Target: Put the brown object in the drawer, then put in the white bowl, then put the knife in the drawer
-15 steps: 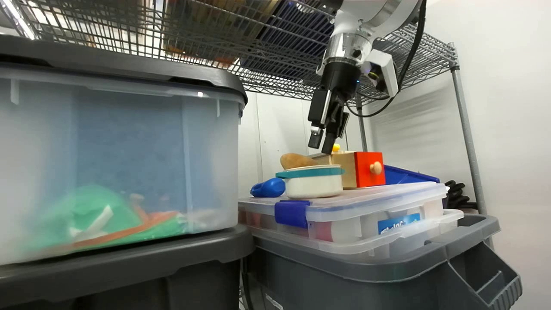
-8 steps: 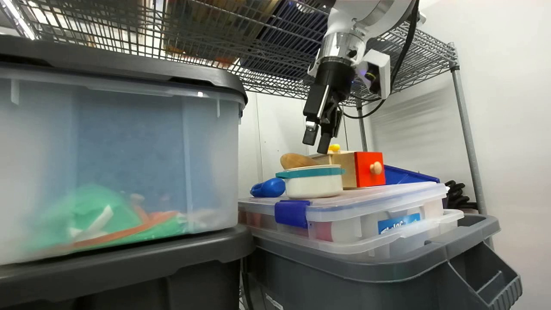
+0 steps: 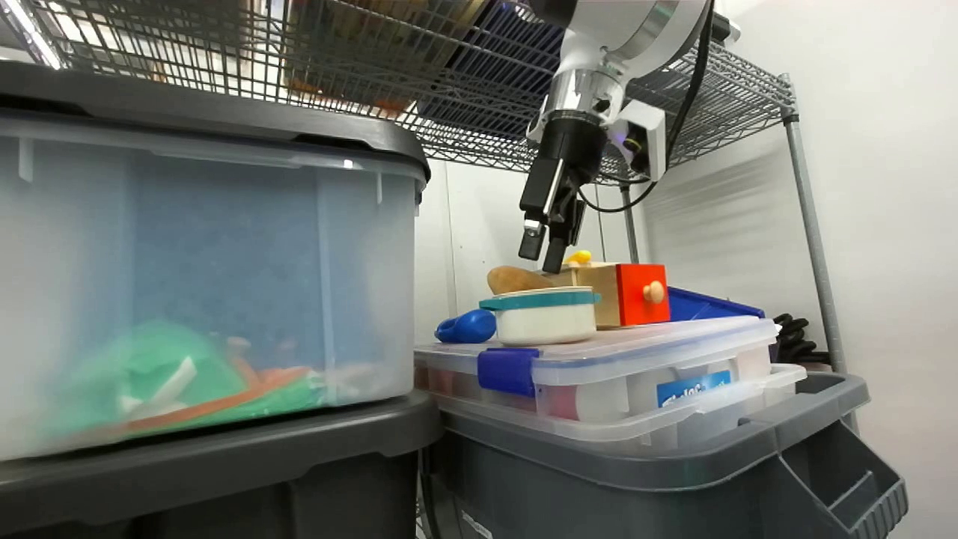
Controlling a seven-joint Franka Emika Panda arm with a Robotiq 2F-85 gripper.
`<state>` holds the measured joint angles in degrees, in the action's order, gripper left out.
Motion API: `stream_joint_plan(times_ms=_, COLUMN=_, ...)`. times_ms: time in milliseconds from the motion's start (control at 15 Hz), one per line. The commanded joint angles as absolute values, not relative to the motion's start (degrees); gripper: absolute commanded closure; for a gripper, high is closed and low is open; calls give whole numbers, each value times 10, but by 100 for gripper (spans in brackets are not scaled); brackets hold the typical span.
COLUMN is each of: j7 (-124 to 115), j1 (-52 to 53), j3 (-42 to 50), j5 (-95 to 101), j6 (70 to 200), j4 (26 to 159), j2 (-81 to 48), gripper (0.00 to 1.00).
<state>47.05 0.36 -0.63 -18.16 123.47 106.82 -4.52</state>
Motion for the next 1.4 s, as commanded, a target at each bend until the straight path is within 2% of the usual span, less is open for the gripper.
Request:
stream_joint_plan(times_ms=0, j7=498, j1=-5, j3=-12, j5=-200, j6=1219, j4=1042, j2=-62, gripper=0)
stream_joint_plan(times_ms=733, j7=497, j1=-12, j3=-18, j5=-193, j6=1223, j4=1007, j2=-102, gripper=0)
stream_joint_plan(times_ms=800, j7=495, j1=-12, j3=-19, j5=-192, j6=1222, j4=1009, j2=-99, gripper=12)
stream_joint_plan(times_ms=867, j7=494, j1=-12, j3=-19, j5=-192, j6=1221, j4=1007, j2=-98, gripper=28)
stream_joint_plan(times_ms=1333, j7=498, j1=-12, j3=-21, j5=-194, j6=1222, j4=1001, j2=-97, gripper=80)
